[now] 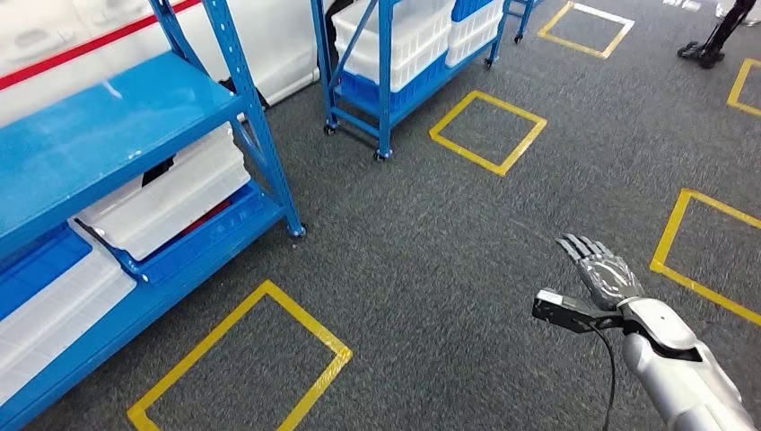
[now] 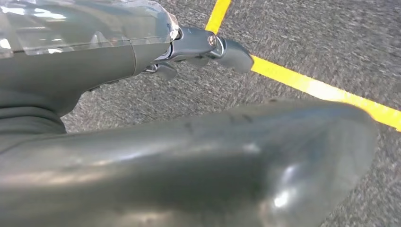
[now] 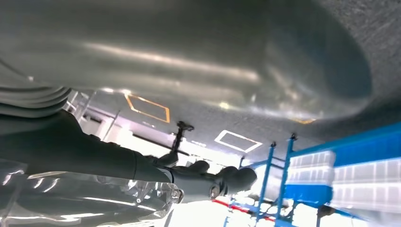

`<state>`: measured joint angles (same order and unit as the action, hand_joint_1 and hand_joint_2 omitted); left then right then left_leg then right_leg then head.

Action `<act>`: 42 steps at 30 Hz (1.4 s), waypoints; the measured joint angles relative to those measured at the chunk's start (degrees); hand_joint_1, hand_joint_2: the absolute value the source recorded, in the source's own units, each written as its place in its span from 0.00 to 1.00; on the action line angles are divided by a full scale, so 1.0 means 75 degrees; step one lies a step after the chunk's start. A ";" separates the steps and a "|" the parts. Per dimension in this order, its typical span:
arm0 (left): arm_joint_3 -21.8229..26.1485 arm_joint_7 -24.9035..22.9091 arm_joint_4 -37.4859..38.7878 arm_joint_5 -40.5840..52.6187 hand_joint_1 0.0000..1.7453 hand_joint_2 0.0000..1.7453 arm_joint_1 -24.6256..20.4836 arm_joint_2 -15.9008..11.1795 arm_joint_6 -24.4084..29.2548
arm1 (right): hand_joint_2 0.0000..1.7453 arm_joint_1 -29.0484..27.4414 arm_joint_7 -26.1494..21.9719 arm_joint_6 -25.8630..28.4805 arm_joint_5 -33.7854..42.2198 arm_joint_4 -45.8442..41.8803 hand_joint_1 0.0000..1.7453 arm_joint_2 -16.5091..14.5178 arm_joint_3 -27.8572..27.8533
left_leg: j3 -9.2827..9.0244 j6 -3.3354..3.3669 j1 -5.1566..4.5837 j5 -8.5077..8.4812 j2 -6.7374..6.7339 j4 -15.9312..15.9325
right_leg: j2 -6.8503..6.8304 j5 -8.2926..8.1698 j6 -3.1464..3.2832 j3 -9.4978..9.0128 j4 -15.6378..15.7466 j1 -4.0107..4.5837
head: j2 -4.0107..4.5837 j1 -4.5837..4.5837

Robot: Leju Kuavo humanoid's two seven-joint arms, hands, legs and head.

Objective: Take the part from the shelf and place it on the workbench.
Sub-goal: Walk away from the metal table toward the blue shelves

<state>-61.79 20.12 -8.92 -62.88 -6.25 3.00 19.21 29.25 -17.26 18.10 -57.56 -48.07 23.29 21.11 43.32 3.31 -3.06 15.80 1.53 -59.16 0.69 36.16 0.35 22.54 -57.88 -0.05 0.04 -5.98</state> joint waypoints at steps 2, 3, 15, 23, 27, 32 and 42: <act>0.0001 0.0016 -0.0007 0.0001 0.00 0.00 -0.0074 0.0018 0.0008 | 0.00 -0.0013 0.0018 0.0071 -0.0010 -0.0059 0.00 0.0021 0.0006 | -0.0139 0.0050 0.0011 0.0102 0.0037 0.0080 | -0.0019 0.0158 -0.0068 -0.0119 0.0022 -0.0067 | 0.0000 -0.0004; 0.0002 0.0026 -0.0011 -0.0002 0.00 0.00 -0.0108 0.0020 0.0013 | 0.00 -0.0015 0.0017 0.0096 0.0004 -0.0090 0.00 0.0034 0.0006 | -0.0235 0.0094 0.0030 0.0149 0.0055 0.0149 | -0.0032 0.0275 -0.0099 -0.0068 -0.0154 -0.0082 | 0.0000 -0.0005; -0.0012 0.0251 -0.0015 0.0046 0.00 0.00 -0.0135 0.0095 0.0113 | 0.00 -0.0122 -0.0121 -0.0035 0.0230 -0.0185 0.00 0.0195 -0.0012 | -0.0734 -0.0095 0.0088 0.0813 0.0189 -0.0034 | 0.0009 -0.1090 -0.0068 0.1543 -0.0399 -0.0076 | 0.0000 0.0000; -0.0009 0.0250 -0.0015 -0.0050 0.00 0.00 -0.0106 0.0078 0.0185 | 0.00 -0.0104 -0.0204 -0.0035 0.0216 -0.0209 0.00 0.0174 -0.0010 | 0.0165 -0.0510 0.0334 0.1835 -0.0110 -0.2116 | -0.0164 -0.1134 0.0121 0.1429 -0.0245 -0.0167 | 0.0000 -0.0004; 0.0004 0.0228 -0.0015 -0.0090 0.00 0.00 -0.0091 0.0078 0.0183 | 0.00 -0.0066 -0.0239 -0.0053 0.0221 -0.0200 0.00 0.0162 -0.0009 | -0.0606 -0.0583 0.0451 0.1076 -0.0193 -0.0623 | -0.0204 -0.1062 0.0022 0.1365 -0.0248 -0.0195 | 0.0000 -0.0004; 0.0020 0.0303 -0.0015 -0.0143 0.00 0.00 -0.0048 0.0080 0.0153 | 0.00 -0.0035 -0.0346 -0.0042 0.0270 -0.0180 0.00 0.0165 -0.0007 | -0.0949 -0.0456 0.0397 0.1023 -0.0178 0.0047 | -0.0235 -0.1033 -0.0094 0.1326 -0.0202 -0.0180 | 0.0000 -0.0001; 0.0049 0.0301 -0.0015 -0.0238 0.00 0.00 -0.0017 0.0072 0.0183 | 0.00 0.0350 0.0039 0.0470 -0.0429 -0.0049 0.00 0.0052 0.0237 | -0.0976 -0.0249 0.0309 0.1074 -0.0158 0.0038 | -0.0260 -0.1093 -0.0328 0.1195 0.0005 -0.0261 | 0.0000 -0.0001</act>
<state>-61.42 22.38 -9.03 -64.67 -6.38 3.54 20.58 31.88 -16.97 21.62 -60.77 -48.44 23.68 22.89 36.00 1.44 -0.74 23.86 0.35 -58.88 -1.26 27.96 -2.11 31.50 -57.85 -2.01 0.04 -5.99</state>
